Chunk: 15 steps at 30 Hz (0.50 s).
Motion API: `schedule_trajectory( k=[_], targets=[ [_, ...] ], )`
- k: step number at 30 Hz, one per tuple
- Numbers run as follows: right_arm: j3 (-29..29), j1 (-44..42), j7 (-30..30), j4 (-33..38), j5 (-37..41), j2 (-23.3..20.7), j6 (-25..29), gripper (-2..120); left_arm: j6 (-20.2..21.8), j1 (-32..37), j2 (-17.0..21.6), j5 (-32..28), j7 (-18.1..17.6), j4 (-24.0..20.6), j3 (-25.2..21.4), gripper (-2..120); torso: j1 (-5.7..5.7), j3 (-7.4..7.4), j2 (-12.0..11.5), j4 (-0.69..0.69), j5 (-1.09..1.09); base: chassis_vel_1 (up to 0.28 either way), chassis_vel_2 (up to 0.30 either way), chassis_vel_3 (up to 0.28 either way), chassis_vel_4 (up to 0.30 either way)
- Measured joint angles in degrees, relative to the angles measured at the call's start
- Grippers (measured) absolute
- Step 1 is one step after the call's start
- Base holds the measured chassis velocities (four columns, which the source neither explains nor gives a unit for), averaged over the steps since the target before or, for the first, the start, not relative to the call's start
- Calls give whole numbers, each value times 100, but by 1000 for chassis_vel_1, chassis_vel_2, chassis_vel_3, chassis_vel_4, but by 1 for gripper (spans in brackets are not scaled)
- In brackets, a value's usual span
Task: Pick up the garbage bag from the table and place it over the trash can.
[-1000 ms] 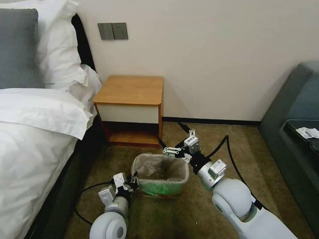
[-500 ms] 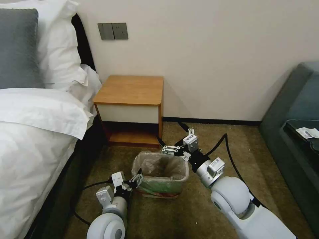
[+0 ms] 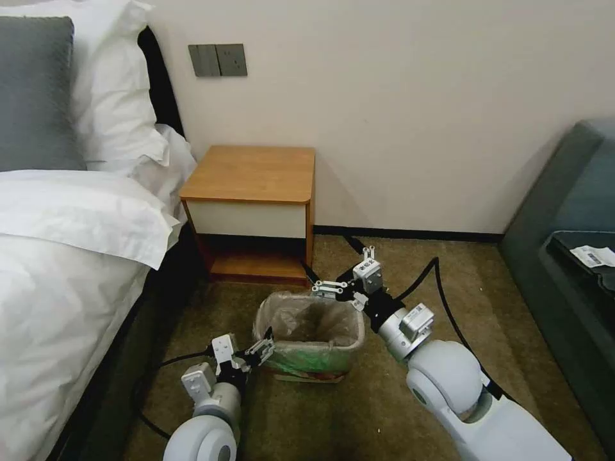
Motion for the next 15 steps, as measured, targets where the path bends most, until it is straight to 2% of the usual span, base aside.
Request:
schedule_trajectory(
  k=[4, 7, 9, 11, 15],
  targets=[
    [-27, -7, -25, -31, 9, -6, -6, 100, -73, 40, 10, -4, 123, -43, -59, 100, 0, 0, 0, 0, 0, 0, 0, 0, 0],
    [-31, -11, -263, -80, 71, -79, -82, 100, -120, 59, 9, -4, 177, -47, -99, 100, 0, 0, 0, 0, 0, 0, 0, 0, 0],
    [-50, 12, -840, -197, 15, -250, -231, 100, -168, 64, 14, -2, 211, -24, -127, 100, 0, 0, 0, 0, 0, 0, 0, 0, 0],
    [-86, 49, -960, -264, -66, -297, -229, 100, -175, 62, 15, -2, 215, -10, -131, 100, 0, 0, 0, 0, -1, 0, 0, 0, 0],
    [-506, 540, -1413, -878, -329, -410, -174, 100, -214, 43, -25, 2, 252, 56, -126, 100, 0, 0, 0, 1, 0, 0, 0, 0, 0]
  ],
)
